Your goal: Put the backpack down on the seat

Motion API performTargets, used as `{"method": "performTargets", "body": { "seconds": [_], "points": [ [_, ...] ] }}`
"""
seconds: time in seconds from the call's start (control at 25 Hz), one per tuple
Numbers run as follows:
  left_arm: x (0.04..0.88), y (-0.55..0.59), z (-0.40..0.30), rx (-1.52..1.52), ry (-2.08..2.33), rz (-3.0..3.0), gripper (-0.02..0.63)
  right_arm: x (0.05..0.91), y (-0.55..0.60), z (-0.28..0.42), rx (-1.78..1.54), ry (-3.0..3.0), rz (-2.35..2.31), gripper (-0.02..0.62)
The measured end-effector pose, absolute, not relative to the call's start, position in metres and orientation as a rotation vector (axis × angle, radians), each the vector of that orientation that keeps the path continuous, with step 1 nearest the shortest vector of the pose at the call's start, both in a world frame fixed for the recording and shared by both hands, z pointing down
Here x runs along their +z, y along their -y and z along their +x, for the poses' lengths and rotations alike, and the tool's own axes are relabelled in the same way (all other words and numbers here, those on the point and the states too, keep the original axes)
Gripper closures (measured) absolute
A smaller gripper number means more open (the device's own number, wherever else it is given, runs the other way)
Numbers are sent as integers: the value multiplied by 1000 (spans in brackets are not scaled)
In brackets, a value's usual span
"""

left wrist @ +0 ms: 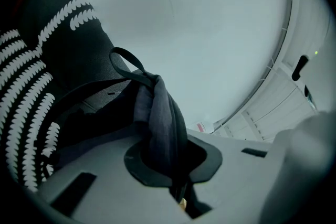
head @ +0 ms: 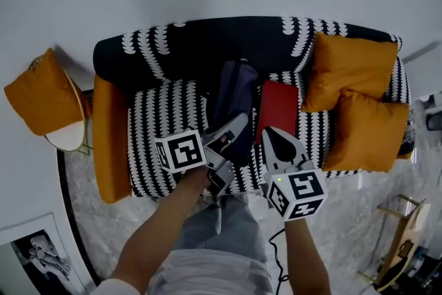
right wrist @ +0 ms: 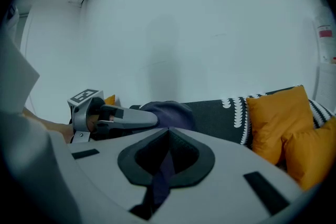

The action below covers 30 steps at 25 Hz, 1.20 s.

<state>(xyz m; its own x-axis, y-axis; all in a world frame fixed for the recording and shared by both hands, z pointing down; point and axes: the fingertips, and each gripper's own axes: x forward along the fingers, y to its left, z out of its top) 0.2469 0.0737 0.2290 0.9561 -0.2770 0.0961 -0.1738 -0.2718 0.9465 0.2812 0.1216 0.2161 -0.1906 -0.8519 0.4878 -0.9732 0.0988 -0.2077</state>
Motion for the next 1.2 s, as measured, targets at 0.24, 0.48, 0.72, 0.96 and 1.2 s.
{"method": "performTargets", "body": {
  "seconds": [0.24, 0.48, 0.72, 0.96, 1.2],
  "points": [
    [244, -57, 272, -120, 337, 1834, 589, 231, -99, 302, 740, 2159, 1773, 594],
    [265, -38, 293, -130, 372, 1805, 589, 255, -75, 323, 791, 2171, 1747, 594],
    [290, -36, 290, -79, 424, 1799, 589, 266, -64, 319, 826, 2208, 1691, 594],
    [306, -37, 273, -84, 442, 1777, 589, 278, -58, 301, 846, 2214, 1644, 594],
    [317, -32, 242, -67, 456, 1796, 589, 297, -54, 268, 879, 2196, 1610, 594]
  ]
}}
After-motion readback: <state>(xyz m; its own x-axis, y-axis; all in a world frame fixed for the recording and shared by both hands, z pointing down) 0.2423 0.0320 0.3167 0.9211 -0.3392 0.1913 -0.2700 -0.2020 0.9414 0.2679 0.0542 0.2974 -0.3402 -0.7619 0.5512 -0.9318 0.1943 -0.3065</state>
